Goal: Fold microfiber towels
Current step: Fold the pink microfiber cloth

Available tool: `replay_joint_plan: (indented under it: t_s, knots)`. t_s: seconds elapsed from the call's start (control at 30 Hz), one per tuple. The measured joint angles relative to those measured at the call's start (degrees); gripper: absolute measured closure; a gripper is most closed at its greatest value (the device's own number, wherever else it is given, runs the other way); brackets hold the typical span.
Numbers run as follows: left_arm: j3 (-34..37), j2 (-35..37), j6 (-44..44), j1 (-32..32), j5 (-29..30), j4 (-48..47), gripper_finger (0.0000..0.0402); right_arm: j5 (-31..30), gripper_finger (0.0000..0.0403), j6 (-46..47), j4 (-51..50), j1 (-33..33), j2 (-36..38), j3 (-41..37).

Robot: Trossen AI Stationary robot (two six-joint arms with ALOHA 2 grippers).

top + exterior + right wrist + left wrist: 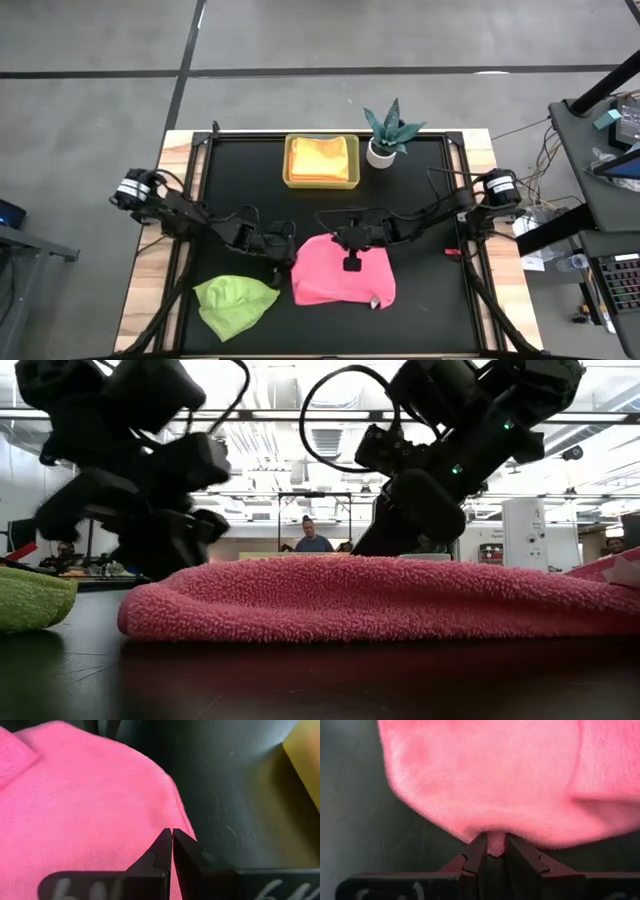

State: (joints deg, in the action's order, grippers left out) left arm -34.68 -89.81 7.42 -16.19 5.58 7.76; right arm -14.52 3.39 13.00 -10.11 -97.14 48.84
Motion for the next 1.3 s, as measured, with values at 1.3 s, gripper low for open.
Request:
replay_joint_plan:
  t_s: [1.3]
  knots:
    - [3.28, 3.2, 2.79, 0.35, 5.59, 0.01, 0.032, 11.54, 0.0296, -3.39, 6.98, 1.38, -0.72, 1.9]
